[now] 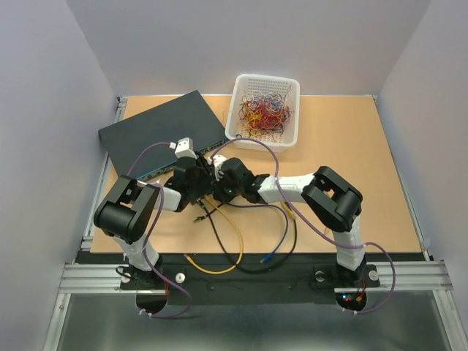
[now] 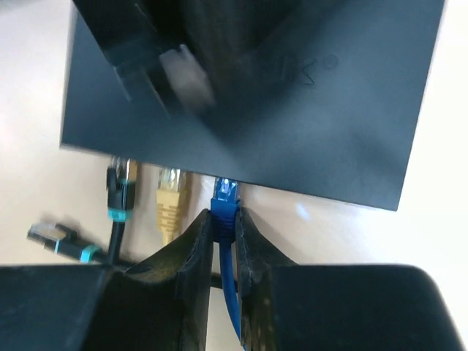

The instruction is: Insert the plug into the switch port

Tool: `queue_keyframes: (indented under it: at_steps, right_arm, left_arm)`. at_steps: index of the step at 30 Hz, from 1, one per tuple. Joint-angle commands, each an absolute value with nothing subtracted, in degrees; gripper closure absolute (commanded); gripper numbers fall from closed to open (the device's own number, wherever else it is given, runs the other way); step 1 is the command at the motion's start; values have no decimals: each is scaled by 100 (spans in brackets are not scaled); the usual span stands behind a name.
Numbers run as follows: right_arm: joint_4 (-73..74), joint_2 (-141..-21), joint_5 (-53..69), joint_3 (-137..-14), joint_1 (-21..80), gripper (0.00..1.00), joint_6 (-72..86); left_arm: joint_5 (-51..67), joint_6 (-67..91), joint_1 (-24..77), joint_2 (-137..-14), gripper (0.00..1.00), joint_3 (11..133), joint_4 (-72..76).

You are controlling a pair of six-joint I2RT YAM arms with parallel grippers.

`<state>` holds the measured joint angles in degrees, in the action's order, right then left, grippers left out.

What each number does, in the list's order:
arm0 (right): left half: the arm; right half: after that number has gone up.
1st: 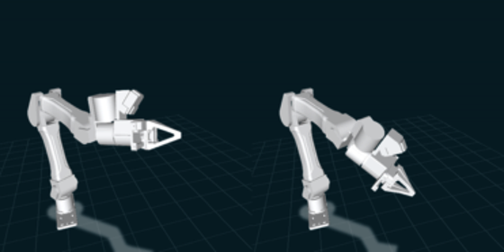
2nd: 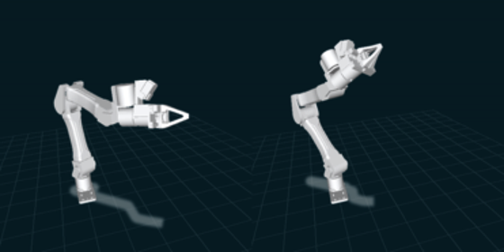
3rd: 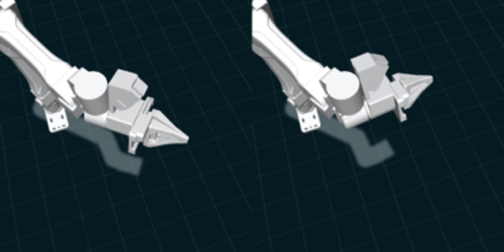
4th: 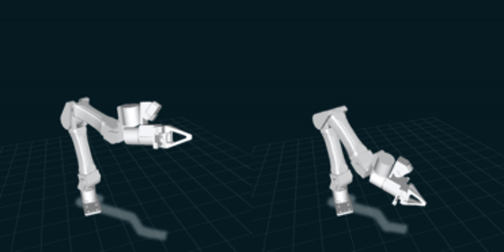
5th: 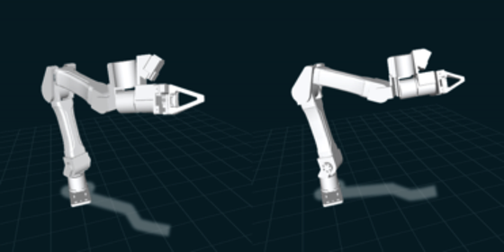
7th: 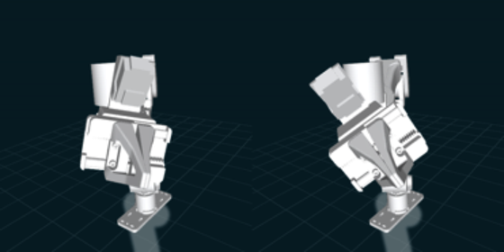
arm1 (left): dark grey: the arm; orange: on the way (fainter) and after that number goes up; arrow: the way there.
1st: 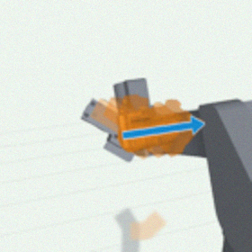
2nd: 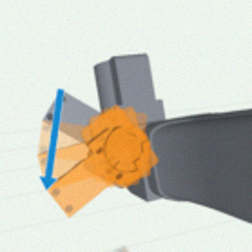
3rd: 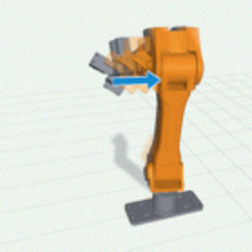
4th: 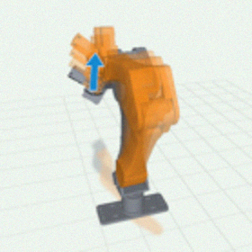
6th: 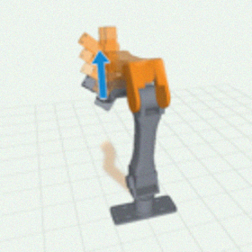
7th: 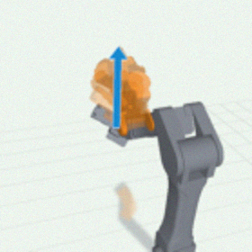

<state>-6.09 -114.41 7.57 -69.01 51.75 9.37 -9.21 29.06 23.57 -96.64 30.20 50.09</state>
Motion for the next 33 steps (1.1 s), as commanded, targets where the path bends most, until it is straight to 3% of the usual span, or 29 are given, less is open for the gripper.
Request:
queue_keyframes:
  at_steps: [1,8,19,26,33]
  right_arm:
    - [-3155,-11786,669,-7392,5449,100,1160]
    - [-2892,-11707,45,-7313,5449,94,1020]
    - [-2206,-11629,-896,-7515,5440,55,686]
    - [-2118,-11075,-940,-6935,5432,50,633]
    - [-1943,-9845,-1827,-6092,5405,46,1265]
  left_arm:
    - [1468,3480,2813,-9660,56,2857,3973]
    - [1354,3454,2628,-9387,56,2778,3736]
    - [1195,3621,2163,-8842,56,2531,3612]
    - [1204,3516,1907,-8377,56,2750,3314]
    - [801,3287,1609,-7489,55,2936,2568]
